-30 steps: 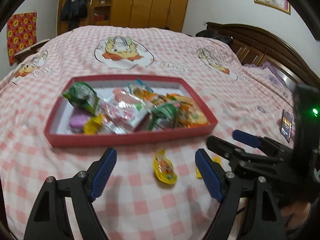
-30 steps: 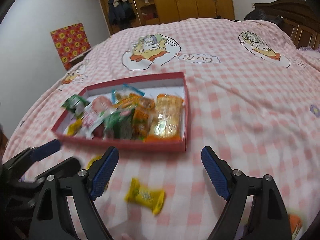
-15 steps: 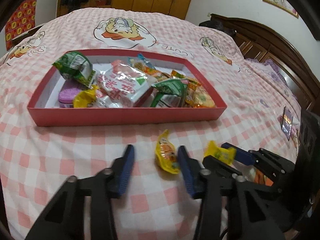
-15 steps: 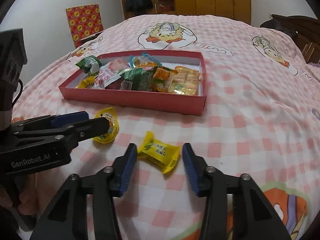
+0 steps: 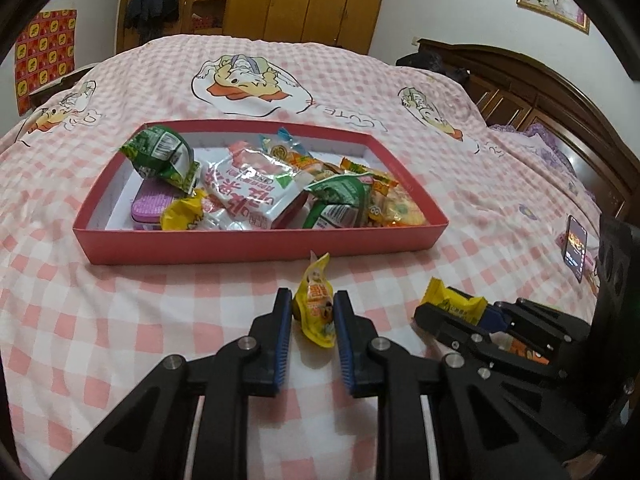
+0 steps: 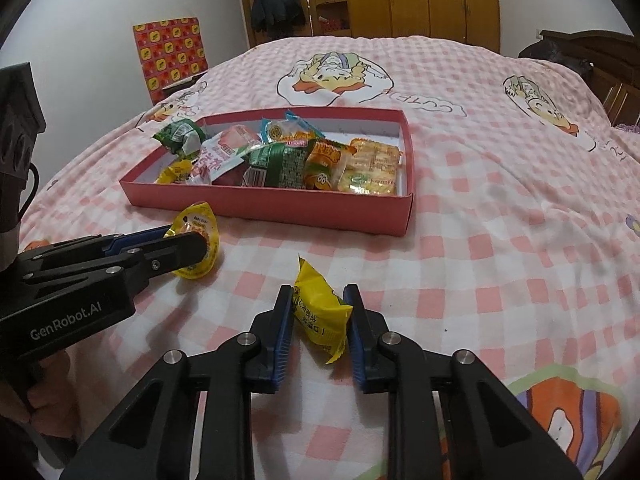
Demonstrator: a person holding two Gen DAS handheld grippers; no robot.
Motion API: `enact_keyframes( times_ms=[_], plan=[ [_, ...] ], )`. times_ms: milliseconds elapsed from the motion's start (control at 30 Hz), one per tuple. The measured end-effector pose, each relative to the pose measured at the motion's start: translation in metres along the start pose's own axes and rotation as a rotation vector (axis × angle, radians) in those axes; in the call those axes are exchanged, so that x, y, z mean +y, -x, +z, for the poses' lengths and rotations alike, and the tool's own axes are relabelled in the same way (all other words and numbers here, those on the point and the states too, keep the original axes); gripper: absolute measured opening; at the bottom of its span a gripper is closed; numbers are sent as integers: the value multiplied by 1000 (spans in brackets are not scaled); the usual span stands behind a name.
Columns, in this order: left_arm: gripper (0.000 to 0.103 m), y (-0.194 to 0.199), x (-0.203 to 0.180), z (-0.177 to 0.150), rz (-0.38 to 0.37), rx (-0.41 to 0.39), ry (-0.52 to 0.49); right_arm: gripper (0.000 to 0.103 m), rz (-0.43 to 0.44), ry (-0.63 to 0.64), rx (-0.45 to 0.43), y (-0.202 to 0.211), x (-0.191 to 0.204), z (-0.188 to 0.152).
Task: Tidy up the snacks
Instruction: 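Carry the yellow candy with the left gripper while the right gripper carries the yellow packet over the box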
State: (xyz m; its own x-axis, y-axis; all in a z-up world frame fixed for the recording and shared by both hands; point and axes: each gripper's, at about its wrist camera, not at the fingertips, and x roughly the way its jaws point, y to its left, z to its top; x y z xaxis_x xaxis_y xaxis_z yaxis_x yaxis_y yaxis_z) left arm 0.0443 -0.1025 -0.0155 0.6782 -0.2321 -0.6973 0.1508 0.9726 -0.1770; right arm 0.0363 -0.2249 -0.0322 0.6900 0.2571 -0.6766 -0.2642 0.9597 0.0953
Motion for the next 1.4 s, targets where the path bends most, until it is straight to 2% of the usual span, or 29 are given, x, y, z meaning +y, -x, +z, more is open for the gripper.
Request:
enact_keyframes(
  times_ms=[200, 367, 567, 800, 1267, 1400],
  plan=[
    [22, 12, 1, 9, 13, -28, -13, 26, 36, -25, -14, 3, -3, 16],
    [22, 20, 12, 19, 31, -40, 9, 26, 27, 5, -39, 4, 11, 40],
    [22, 32, 21, 30, 43, -68, 18, 26, 55, 27, -49, 2, 28, 54],
    [22, 38, 30, 43, 58, -92, 16, 26, 74, 17, -88, 8, 30, 77],
    [22, 13, 60, 74, 85, -97, 35, 26, 119, -69, -94, -26, 23, 106],
    [22, -3, 73, 80, 123, -92, 35, 26, 113, -99, -74, -51, 19, 112]
  ],
)
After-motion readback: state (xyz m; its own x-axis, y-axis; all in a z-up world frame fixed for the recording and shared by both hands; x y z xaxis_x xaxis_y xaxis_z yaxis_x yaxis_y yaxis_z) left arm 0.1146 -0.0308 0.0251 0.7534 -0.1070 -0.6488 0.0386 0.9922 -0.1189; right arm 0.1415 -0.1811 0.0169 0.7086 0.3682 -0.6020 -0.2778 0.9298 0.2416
